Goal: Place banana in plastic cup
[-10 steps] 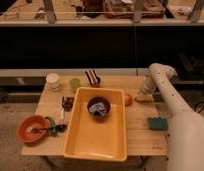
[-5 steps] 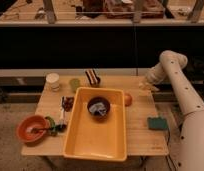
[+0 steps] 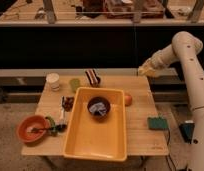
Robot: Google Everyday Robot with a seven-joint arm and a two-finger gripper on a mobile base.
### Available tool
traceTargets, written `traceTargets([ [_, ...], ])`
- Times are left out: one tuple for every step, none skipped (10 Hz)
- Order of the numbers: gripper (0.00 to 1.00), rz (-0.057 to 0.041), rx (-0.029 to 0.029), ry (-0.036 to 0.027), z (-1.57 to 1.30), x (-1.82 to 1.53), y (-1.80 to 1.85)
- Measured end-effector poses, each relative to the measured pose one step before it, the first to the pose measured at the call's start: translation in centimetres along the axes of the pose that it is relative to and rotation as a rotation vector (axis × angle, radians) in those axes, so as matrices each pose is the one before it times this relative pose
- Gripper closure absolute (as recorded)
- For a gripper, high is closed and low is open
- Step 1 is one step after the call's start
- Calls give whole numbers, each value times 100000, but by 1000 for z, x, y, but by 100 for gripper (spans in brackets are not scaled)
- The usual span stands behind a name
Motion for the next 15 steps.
traceTargets([
  [100, -3705, 1093, -4546, -1275, -3601, -233],
  [100, -3167, 774, -3147, -713, -3047, -254],
  [100, -2684, -155, -2266, -34, -2542, -151],
  [100, -2020, -611, -1931, 354, -1937, -103],
  [100, 490, 223, 680, -136, 498, 3],
  [100, 384, 395, 149, -312, 211, -16],
  [100, -325, -374, -180, 292, -249, 5],
  [100, -126, -26, -118, 13, -115, -10],
  [100, 135, 30, 81, -41, 119, 26],
  [100, 204, 218, 82, -166, 154, 1],
  [100, -51, -25, -30, 22, -42, -5],
  [100, -198, -218, -163, 167, -116, 58],
  [100, -779, 76, -606, 62, -394, -9],
  [100, -1457, 58, -2120, -95, -804, 180],
  [100, -190, 238, -1435, 3, -1119, 144],
])
